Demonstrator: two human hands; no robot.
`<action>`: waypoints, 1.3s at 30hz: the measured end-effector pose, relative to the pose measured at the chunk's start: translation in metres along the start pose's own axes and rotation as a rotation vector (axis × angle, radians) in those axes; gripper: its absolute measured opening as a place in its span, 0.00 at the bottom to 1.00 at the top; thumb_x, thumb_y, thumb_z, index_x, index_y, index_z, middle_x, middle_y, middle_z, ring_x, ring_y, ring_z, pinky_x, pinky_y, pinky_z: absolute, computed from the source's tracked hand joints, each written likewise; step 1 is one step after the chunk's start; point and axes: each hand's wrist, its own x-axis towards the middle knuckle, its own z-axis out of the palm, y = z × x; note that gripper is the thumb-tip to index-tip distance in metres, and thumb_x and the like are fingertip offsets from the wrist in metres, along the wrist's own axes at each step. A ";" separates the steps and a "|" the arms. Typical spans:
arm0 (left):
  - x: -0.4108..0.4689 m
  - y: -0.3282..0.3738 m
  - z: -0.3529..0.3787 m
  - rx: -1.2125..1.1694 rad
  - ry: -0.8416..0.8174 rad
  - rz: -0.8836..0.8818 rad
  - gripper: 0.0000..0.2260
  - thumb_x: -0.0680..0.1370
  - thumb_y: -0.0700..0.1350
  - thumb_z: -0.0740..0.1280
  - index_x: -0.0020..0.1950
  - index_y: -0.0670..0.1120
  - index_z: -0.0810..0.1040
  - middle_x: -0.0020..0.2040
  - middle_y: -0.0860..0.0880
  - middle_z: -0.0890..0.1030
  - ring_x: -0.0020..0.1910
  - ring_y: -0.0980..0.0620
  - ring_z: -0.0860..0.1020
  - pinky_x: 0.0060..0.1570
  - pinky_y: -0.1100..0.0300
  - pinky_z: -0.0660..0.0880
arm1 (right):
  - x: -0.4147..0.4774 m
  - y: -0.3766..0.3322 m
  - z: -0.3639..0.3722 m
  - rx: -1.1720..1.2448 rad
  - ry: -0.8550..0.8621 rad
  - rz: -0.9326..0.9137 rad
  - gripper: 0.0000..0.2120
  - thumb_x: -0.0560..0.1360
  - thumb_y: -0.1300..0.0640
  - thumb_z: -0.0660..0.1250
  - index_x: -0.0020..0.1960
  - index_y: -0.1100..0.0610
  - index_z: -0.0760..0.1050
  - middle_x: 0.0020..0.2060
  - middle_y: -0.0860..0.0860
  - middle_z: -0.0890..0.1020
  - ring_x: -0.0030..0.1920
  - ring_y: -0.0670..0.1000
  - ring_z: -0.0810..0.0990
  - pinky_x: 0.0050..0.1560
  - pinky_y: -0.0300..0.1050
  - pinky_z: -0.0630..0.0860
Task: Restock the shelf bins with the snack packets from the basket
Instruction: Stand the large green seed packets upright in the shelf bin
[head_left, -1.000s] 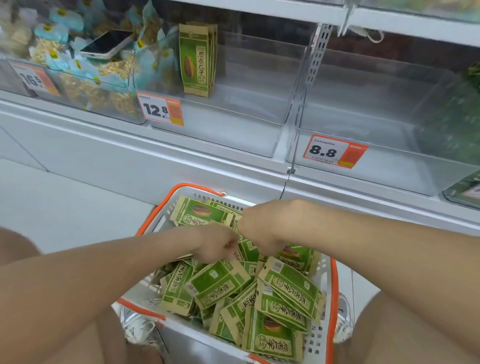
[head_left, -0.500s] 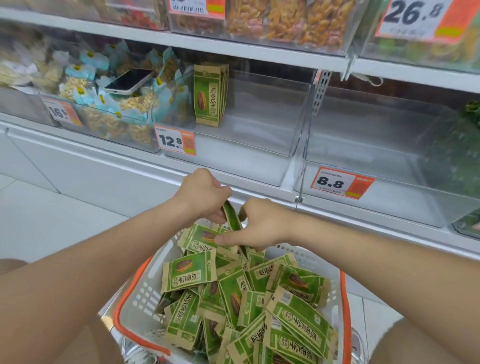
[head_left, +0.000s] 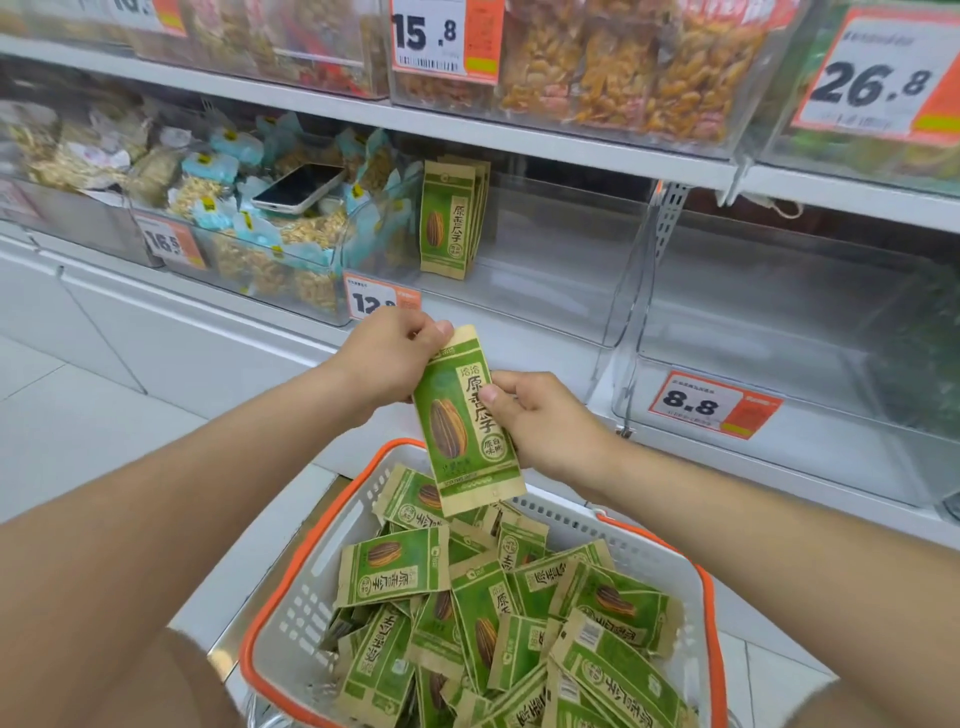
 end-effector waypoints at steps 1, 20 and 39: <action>0.002 0.001 -0.001 0.002 0.019 0.007 0.18 0.86 0.52 0.63 0.40 0.45 0.76 0.40 0.43 0.79 0.39 0.44 0.80 0.43 0.44 0.83 | 0.001 -0.001 0.001 -0.052 0.044 -0.031 0.16 0.88 0.53 0.57 0.56 0.60 0.80 0.41 0.55 0.87 0.42 0.56 0.87 0.48 0.60 0.85; 0.078 -0.001 -0.052 0.435 0.419 0.312 0.11 0.84 0.42 0.59 0.51 0.39 0.80 0.46 0.40 0.83 0.48 0.36 0.80 0.51 0.42 0.77 | 0.138 -0.064 -0.031 -0.079 0.669 -0.197 0.17 0.80 0.39 0.66 0.55 0.53 0.75 0.44 0.50 0.84 0.42 0.55 0.84 0.41 0.54 0.81; 0.097 -0.025 -0.055 0.786 0.050 0.463 0.11 0.77 0.43 0.63 0.56 0.52 0.80 0.51 0.49 0.84 0.54 0.41 0.78 0.55 0.50 0.66 | 0.289 -0.058 -0.033 -0.507 0.607 0.005 0.14 0.79 0.52 0.73 0.62 0.54 0.78 0.61 0.56 0.81 0.66 0.59 0.74 0.59 0.48 0.73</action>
